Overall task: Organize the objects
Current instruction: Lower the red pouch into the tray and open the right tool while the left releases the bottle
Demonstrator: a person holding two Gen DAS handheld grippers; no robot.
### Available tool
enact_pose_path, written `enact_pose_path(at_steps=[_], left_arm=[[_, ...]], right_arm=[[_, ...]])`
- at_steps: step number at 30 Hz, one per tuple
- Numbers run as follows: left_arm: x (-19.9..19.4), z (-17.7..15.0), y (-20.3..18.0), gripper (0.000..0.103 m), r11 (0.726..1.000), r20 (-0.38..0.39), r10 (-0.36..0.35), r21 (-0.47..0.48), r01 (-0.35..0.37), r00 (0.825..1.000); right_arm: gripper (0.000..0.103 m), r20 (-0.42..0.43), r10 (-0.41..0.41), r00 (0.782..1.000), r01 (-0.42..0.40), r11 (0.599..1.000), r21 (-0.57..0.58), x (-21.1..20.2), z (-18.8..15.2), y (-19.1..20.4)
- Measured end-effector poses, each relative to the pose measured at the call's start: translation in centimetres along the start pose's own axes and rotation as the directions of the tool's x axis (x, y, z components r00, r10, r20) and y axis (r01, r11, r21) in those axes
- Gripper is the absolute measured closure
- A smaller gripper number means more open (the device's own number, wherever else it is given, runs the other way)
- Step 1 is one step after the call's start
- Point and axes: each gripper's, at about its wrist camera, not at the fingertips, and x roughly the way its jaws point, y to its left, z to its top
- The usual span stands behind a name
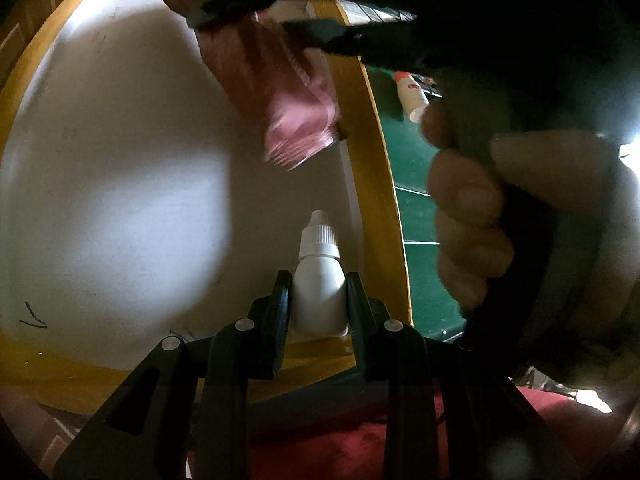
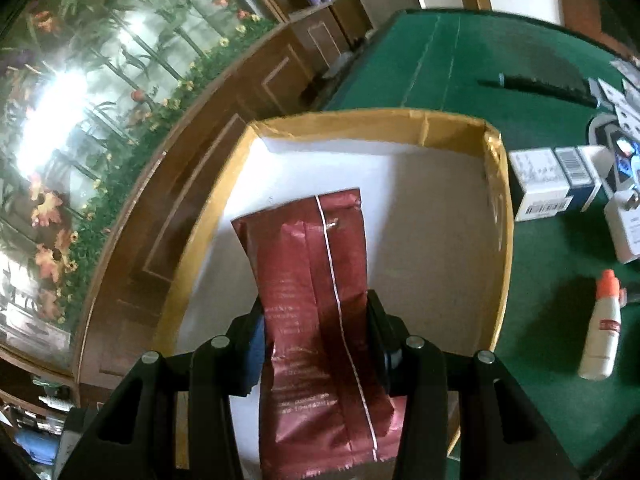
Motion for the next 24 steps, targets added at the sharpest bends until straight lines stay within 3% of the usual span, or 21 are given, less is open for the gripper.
enact_pose_path(at_steps=[8,11,24], left_arm=[[0.1,0.0,-0.8,0.077,1.000,-0.003,0.003,0.010,-0.003,1.000],[0.1,0.1,-1.0,0.077,1.000,0.000,0.000,0.002,0.000,1.000],[0.0,-0.3,-2.6,0.074,1.000,0.010,0.025,-0.016,-0.025,1.000]], right_arm=[[0.060,-0.022,-0.090,0.996,0.090,0.996,-0.006,-0.3,-1.5,-0.3],[0.057,-0.037,-0.075,0.997,0.076,0.997,0.021,-0.3,-1.8,-0.6],[0.051,-0.046,-0.095,0.994,0.091,0.992,-0.093,-0.9,-1.6,0.8]])
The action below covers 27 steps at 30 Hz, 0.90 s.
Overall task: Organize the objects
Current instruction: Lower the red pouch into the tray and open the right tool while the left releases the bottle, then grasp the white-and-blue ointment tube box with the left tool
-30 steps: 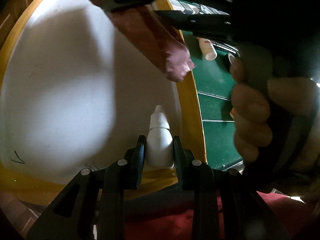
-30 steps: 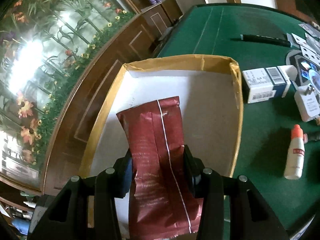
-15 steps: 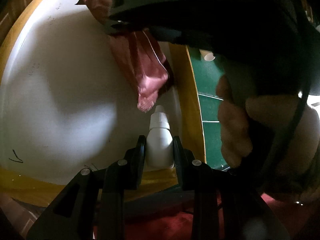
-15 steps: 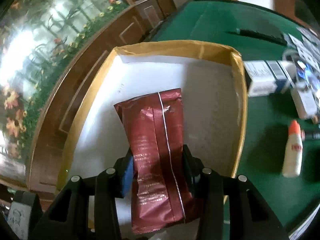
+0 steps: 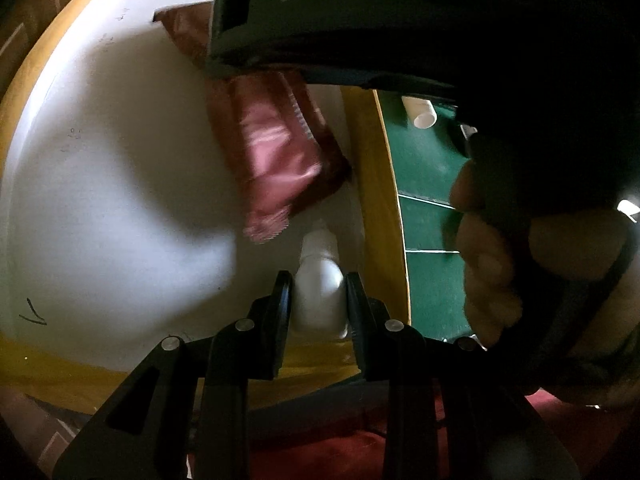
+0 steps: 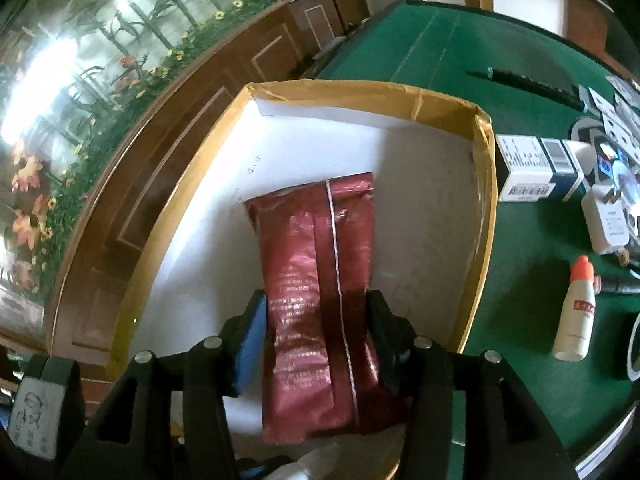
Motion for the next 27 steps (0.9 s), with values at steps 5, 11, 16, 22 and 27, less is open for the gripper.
enact_pose_path(at_steps=[5,11,16,22,27], left_arm=[[-0.7,-0.2,-0.8,0.043,1.000,0.033,0.023,-0.020,-0.022,0.999],[-2.0,-0.5,-2.0,0.040,0.998,0.086,0.035,-0.052,-0.030,0.996],[-4.6,-0.9,-2.1,0.025,0.999,0.131,0.038,-0.038,-0.033,0.991],[-4.8,0.2,-2.0,0.024,0.999,0.165,0.051,-0.015,-0.049,0.985],[-3.0,2.5,-4.1,0.024,0.998,0.183,0.052,0.012,-0.055,0.982]], right_arm=[[0.050,0.044,0.010,0.999,-0.009,1.000,-0.023,-1.8,0.3,0.2],[0.035,0.144,0.014,0.989,-0.012,1.000,-0.010,-5.7,1.2,-0.9],[0.024,0.209,-0.028,0.978,0.021,0.999,0.039,-8.6,0.6,-3.7],[0.023,0.212,-0.071,0.975,0.042,0.989,0.141,-11.1,-1.7,-8.4],[0.020,0.209,-0.115,0.971,0.062,0.968,0.243,-13.2,-4.5,-13.1]])
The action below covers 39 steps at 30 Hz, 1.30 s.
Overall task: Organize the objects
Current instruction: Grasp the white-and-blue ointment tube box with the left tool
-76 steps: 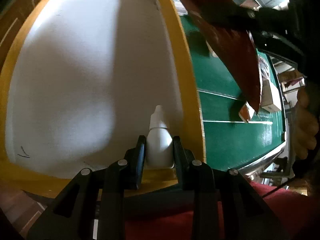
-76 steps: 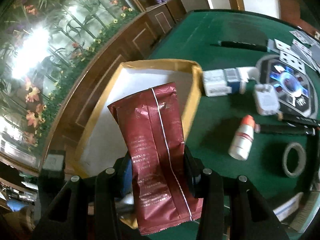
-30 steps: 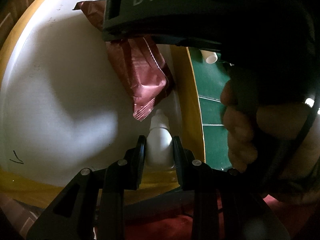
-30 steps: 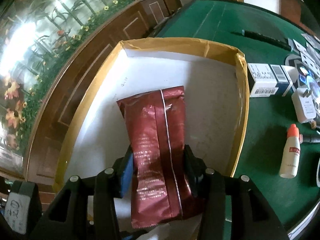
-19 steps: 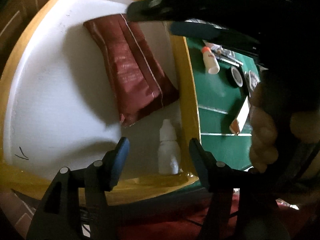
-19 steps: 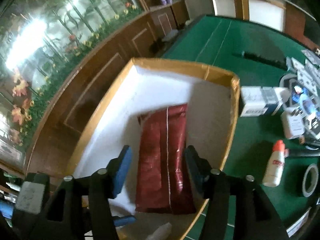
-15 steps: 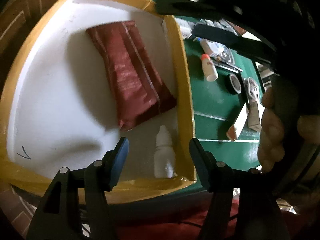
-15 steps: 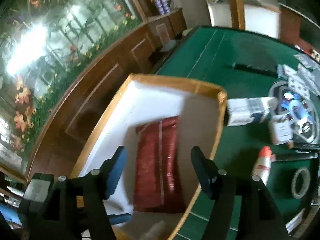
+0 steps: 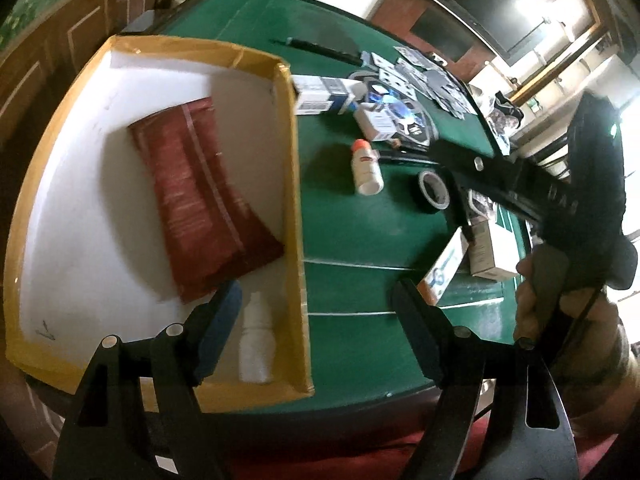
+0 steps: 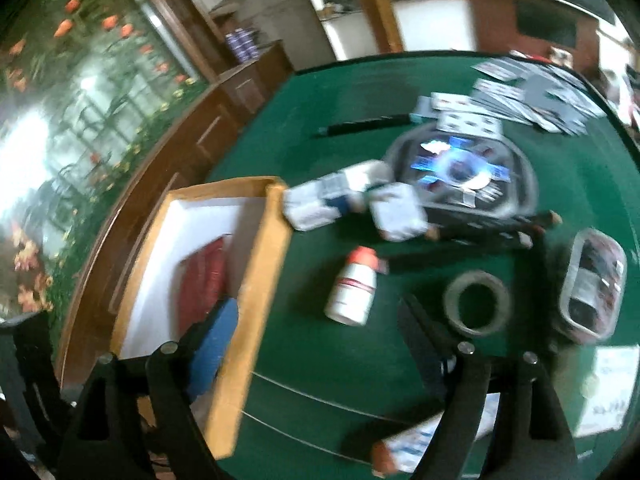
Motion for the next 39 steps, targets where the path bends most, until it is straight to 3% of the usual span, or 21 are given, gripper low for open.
enact_pose_path(at_steps=[4,9,18,22,26,34,39], left_arm=[[-0.4,-0.1,-0.9,0.024,1.000,0.001,-0.016,0.024,0.016,1.000],[1.1,0.1,-3.7,0.024,0.997,-0.018,-0.048,0.058,0.049,0.999],[5.7,-0.3,-9.4,0.024,0.986,-0.121,-0.080,0.138,0.097,0.989],[7.7,-0.8,-12.1,0.024,0.974,-0.160,-0.051,0.211,0.085,0.986],[9.8,-1.0,-14.6,0.024,0.951,-0.160,0.025,0.307,0.026,0.987],[12.9,-0.4,-16.6,0.024,0.913,-0.169,0.105,0.406,-0.028,0.980],[14.3,-0.4,-17.7,0.024,0.875,-0.159,0.145,0.482,-0.051,0.976]], right_arm=[[0.015,0.007,-0.038,0.999,0.038,0.997,0.065,-1.9,-0.9,-3.9],[0.001,0.020,-0.083,0.996,0.080,0.988,0.133,-4.3,-2.2,-8.0],[0.001,0.032,-0.099,0.995,0.093,0.982,0.166,-7.5,-3.8,-11.9],[0.001,0.038,-0.116,0.993,0.107,0.977,0.182,-8.9,-4.6,-13.8],[0.001,0.036,-0.129,0.991,0.119,0.970,0.212,-9.9,-5.3,-15.8],[0.001,0.045,-0.147,0.988,0.130,0.957,0.260,-11.4,-6.5,-18.5],[0.001,0.049,-0.153,0.987,0.134,0.949,0.285,-11.9,-7.1,-19.5]])
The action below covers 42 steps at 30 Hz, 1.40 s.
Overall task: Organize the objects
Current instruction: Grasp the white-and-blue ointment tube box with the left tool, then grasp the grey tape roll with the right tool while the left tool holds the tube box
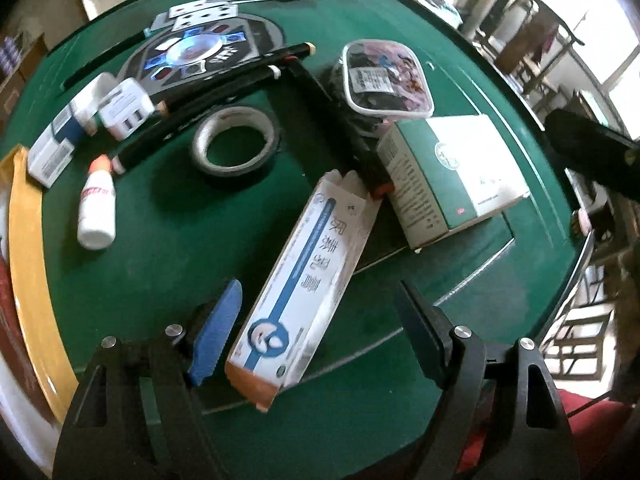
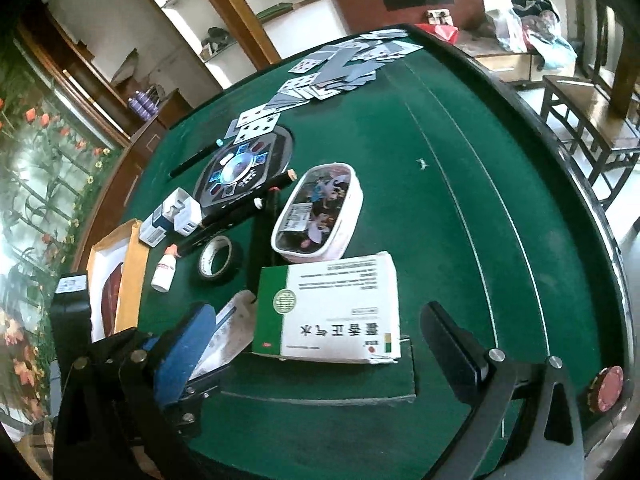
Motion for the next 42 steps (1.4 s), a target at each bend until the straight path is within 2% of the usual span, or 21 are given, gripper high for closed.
enact_pose_path(at_steps=[1,3,4,6,7,10,13,17,20,25,29,33,40,41,42], left_arm=[[0.2,0.1,-0.1,0.025,1.000,-0.001,0.009,0.013,-0.009,1.000],[0.7,0.1,-0.4,0.036,0.999,-0.010,0.038,0.036,-0.037,0.999],[0.8,0.0,-0.5,0.038,0.997,-0.005,0.058,0.048,-0.057,0.998],[0.8,-0.2,-0.6,0.054,0.993,0.008,0.095,0.071,-0.095,0.995],[0.8,-0.3,-0.5,0.058,0.992,0.013,0.106,0.075,-0.106,0.994],[0.4,-0.5,0.5,0.066,0.995,0.018,0.091,0.044,-0.092,0.996],[0.1,-1.1,2.0,0.081,0.996,0.014,0.082,-0.026,-0.082,0.996],[-0.4,-2.5,4.0,0.081,0.989,0.008,0.063,-0.133,-0.062,0.998],[-0.9,-3.5,5.7,0.081,0.977,0.010,0.064,-0.204,-0.060,0.998],[-1.6,-5.1,7.3,0.081,0.953,0.015,0.061,-0.297,-0.054,0.998],[-2.1,-6.2,7.5,0.081,0.941,0.017,0.066,-0.333,-0.057,0.998],[-2.3,-7.1,7.7,0.081,0.931,0.017,0.071,-0.359,-0.060,0.997],[-2.1,-6.9,7.5,0.080,0.924,0.000,0.085,-0.373,-0.079,0.996],[-2.0,-6.6,7.5,0.079,0.925,-0.009,0.093,-0.369,-0.089,0.996],[-1.9,-6.3,7.3,0.077,0.927,-0.019,0.103,-0.360,-0.103,0.994]], right_arm=[[0.001,0.001,-0.001,1.000,0.001,1.000,0.004,-0.1,0.0,-0.1],[0.001,0.003,-0.001,1.000,0.001,1.000,0.012,-0.2,-0.1,-0.4],[0.001,0.004,0.000,1.000,0.000,1.000,0.015,-0.3,-0.1,-0.5],[0.001,0.006,-0.002,1.000,0.002,1.000,0.015,-0.3,-0.1,-0.5],[0.001,0.007,-0.002,1.000,0.002,1.000,0.016,-0.3,-0.1,-0.5],[0.001,0.002,0.005,1.000,-0.005,1.000,0.009,-0.2,-0.1,-0.4],[0.001,-0.005,0.011,1.000,-0.011,1.000,-0.021,0.1,0.3,0.5],[0.001,-0.017,0.033,0.999,-0.034,0.995,-0.096,1.1,1.2,2.8],[0.003,-0.042,0.093,0.995,-0.098,0.985,-0.144,2.2,2.2,5.2],[0.024,-0.139,0.138,0.981,-0.167,0.961,-0.222,5.9,3.4,9.0],[0.026,-0.227,0.102,0.969,-0.167,0.942,-0.292,10.2,3.8,11.8],[0.026,-0.278,0.062,0.959,-0.159,0.927,-0.340,13.1,3.6,13.6],[0.026,-0.292,-0.086,0.953,-0.060,0.887,-0.458,16.4,2.5,14.7],[0.028,-0.276,-0.091,0.957,-0.053,0.880,-0.472,16.3,2.4,14.8],[0.035,-0.270,-0.099,0.958,-0.046,0.875,-0.482,16.2,2.3,14.9]])
